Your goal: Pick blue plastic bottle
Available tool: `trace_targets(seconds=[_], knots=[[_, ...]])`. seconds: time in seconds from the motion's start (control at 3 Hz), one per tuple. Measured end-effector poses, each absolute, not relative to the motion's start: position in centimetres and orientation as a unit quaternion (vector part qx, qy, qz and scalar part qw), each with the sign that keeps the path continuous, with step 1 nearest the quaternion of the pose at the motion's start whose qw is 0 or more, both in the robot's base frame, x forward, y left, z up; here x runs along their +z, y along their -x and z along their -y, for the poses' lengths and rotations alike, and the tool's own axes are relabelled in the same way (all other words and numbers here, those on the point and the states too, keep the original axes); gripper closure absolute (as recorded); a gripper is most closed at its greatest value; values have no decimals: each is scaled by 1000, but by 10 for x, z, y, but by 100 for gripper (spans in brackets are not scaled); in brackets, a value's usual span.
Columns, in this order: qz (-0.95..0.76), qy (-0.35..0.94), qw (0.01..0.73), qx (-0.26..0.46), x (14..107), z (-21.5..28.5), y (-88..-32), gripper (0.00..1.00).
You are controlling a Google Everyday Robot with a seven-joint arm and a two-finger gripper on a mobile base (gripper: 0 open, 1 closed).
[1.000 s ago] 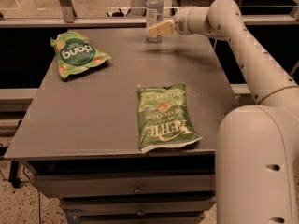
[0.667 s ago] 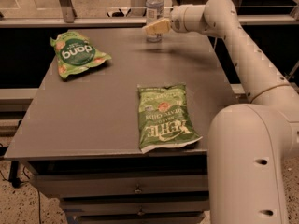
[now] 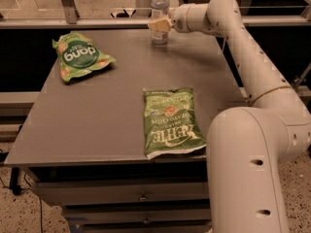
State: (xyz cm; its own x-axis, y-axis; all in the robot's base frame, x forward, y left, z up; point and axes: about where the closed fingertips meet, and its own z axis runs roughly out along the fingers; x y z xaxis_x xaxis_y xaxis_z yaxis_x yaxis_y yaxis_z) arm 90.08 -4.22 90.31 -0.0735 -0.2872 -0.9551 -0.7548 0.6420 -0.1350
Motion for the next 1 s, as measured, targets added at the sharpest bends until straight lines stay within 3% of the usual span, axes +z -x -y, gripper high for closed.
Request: trace_targets(seconds=[0.67,1.0], knots=[[-707,341,579,221,906,59,-890,88],[-693,333,590,246,931,71,-857,100]])
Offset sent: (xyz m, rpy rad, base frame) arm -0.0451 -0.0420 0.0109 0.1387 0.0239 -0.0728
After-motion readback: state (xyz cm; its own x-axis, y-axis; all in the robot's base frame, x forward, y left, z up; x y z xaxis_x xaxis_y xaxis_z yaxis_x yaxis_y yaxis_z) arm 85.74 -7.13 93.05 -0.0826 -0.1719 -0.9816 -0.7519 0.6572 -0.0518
